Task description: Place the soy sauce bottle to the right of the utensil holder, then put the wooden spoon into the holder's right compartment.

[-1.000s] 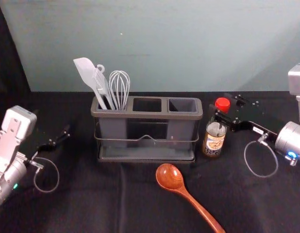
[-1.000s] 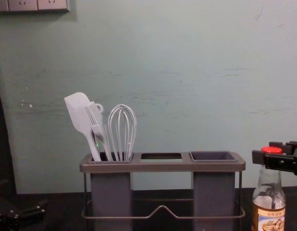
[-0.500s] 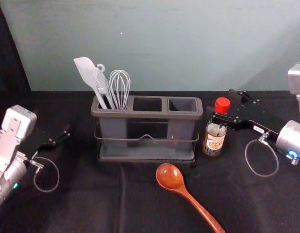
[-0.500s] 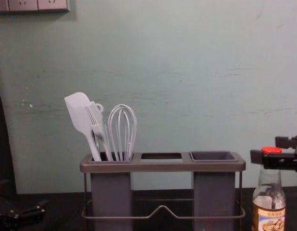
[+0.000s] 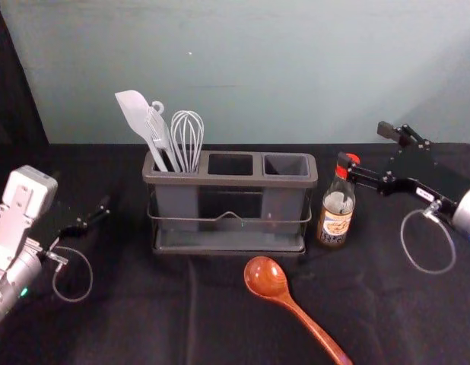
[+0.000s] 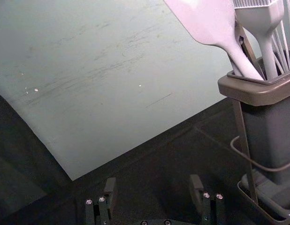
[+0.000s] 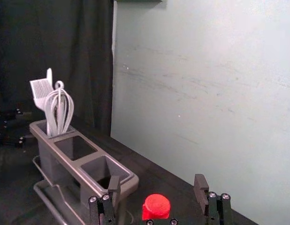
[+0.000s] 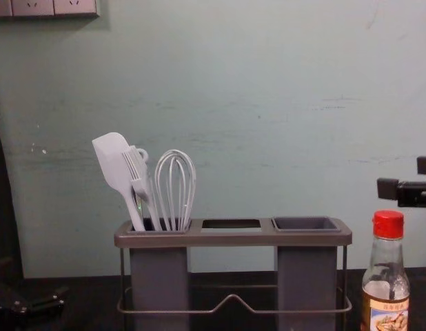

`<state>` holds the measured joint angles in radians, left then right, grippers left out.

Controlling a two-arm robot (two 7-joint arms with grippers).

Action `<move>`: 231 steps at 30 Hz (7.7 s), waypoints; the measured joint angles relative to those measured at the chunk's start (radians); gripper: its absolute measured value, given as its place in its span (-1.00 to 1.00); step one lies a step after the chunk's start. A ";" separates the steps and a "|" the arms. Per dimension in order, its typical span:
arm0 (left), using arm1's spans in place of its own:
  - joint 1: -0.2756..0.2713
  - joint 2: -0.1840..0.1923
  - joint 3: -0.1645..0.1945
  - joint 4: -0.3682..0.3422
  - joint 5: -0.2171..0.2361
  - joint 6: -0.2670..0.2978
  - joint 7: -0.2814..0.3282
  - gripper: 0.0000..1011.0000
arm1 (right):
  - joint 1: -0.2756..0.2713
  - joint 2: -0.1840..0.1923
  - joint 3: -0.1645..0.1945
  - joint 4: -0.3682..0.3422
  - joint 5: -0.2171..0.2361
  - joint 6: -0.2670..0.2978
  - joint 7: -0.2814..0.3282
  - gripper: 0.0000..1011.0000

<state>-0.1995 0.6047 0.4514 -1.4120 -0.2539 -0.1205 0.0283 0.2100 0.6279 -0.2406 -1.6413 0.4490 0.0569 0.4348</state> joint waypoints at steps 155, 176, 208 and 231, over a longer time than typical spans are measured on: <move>0.000 0.000 0.000 0.000 0.000 0.000 0.000 1.00 | 0.366 -0.227 -0.479 0.151 -0.231 0.957 0.049 0.65; 0.000 0.000 0.000 0.000 0.000 0.000 0.000 1.00 | 0.158 -0.158 -0.290 -0.192 -0.264 0.755 -0.040 0.65; 0.000 0.000 0.000 0.000 0.000 0.000 0.000 1.00 | 0.006 -0.130 -0.080 -0.483 -0.266 0.386 -0.062 0.65; 0.000 0.000 0.000 0.000 0.000 0.000 0.000 1.00 | 0.243 -0.224 -0.113 -0.127 -0.255 0.187 -0.053 0.65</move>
<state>-0.1996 0.6046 0.4514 -1.4120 -0.2539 -0.1206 0.0283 0.4532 0.4044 -0.3531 -1.7685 0.1939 0.2437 0.3822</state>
